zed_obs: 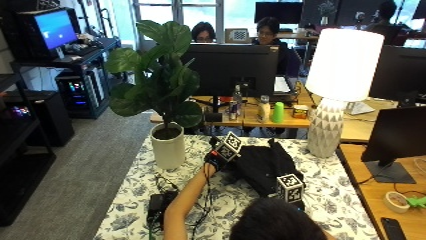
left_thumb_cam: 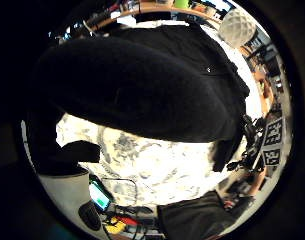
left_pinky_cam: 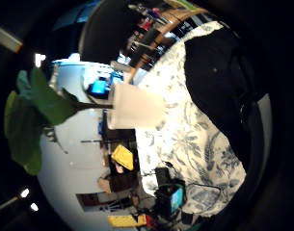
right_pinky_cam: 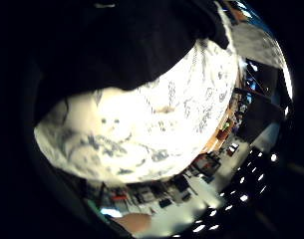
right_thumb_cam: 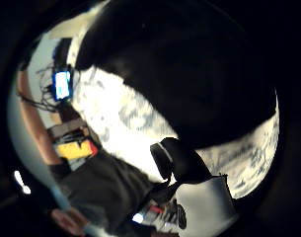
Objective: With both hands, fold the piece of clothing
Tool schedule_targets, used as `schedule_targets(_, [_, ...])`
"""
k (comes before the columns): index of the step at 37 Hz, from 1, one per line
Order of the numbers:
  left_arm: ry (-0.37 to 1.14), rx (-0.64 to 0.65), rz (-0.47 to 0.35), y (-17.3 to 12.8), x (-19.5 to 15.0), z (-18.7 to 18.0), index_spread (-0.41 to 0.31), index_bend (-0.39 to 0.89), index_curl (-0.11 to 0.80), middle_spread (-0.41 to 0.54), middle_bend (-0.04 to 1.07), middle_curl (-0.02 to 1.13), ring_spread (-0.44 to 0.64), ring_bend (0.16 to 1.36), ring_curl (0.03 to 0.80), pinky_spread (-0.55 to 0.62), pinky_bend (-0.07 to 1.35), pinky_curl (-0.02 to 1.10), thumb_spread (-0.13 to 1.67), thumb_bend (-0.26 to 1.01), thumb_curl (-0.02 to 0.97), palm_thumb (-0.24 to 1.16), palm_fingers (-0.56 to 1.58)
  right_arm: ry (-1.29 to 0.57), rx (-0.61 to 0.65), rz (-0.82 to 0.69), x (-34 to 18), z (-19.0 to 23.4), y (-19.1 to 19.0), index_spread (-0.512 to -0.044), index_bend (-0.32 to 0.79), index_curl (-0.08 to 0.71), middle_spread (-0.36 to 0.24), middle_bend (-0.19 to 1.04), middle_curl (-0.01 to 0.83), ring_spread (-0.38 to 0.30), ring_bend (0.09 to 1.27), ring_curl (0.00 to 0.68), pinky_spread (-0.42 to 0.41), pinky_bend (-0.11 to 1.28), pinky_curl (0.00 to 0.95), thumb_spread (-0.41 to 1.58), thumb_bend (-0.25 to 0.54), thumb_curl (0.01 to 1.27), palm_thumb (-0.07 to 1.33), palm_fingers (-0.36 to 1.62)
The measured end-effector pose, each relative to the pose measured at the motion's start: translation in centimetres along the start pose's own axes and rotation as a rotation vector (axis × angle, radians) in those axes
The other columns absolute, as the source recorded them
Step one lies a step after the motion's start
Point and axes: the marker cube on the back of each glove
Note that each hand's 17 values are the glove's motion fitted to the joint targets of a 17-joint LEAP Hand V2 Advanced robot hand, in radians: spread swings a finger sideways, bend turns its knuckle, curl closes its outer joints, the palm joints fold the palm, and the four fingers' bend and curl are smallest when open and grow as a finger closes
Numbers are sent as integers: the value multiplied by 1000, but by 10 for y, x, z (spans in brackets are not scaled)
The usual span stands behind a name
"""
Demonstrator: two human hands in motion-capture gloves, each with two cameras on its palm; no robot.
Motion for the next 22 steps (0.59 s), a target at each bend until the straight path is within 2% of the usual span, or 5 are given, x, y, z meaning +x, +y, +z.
schedule_targets(3, [-104, -27, -20, 5, -13, -6, -232, 207, 318, -258, 429, 480, -335, 775, 452, -357, 662, 442, 1592, 334, 376, 620, 1140, 69, 127, 98, 12, 12, -24, -256, 52, 163, 87, 163, 324, 153, 456, 344, 242, 739, 402, 1025, -26, 254, 521, -16])
schedule_targets(6, [-44, 35, -14, -2, -10, -10, -236, 192, 333, -262, 425, 497, -335, 773, 461, -356, 647, 446, 1601, 343, 384, 614, 1137, 80, 188, 139, 17, 8, -36, -246, 67, 151, 113, 176, 318, 170, 456, 333, 248, 761, 398, 1011, -27, 259, 521, -25])
schedule_targets(11, [-1, 167, -38, -18, -11, -11, -239, 184, 359, -265, 406, 519, -334, 757, 468, -360, 631, 451, 1604, 355, 397, 598, 1131, -14, 183, 126, -13, -41, 0, -235, 47, 126, 125, 191, 316, 158, 576, 346, 248, 767, 387, 1006, -19, 270, 549, 69])
schedule_targets(16, [54, 40, 14, -18, 4, 12, -241, 166, 375, -271, 396, 540, -339, 749, 474, -361, 634, 460, 1604, 369, 408, 586, 1133, -170, 165, 13, -14, -47, -15, -271, -1, 79, -11, 349, 364, -32, 812, 377, 48, 768, 352, 1003, -3, 284, 604, 621])
schedule_targets(22, [11, 35, 21, -5, 2, 22, -242, 160, 392, -277, 385, 567, -342, 748, 483, -361, 627, 469, 1603, 385, 421, 570, 1136, -117, 208, 40, -10, -56, -19, -269, 270, 197, -94, 440, 417, -135, 744, 395, -141, 658, 348, 1030, 131, 338, 887, 1140])
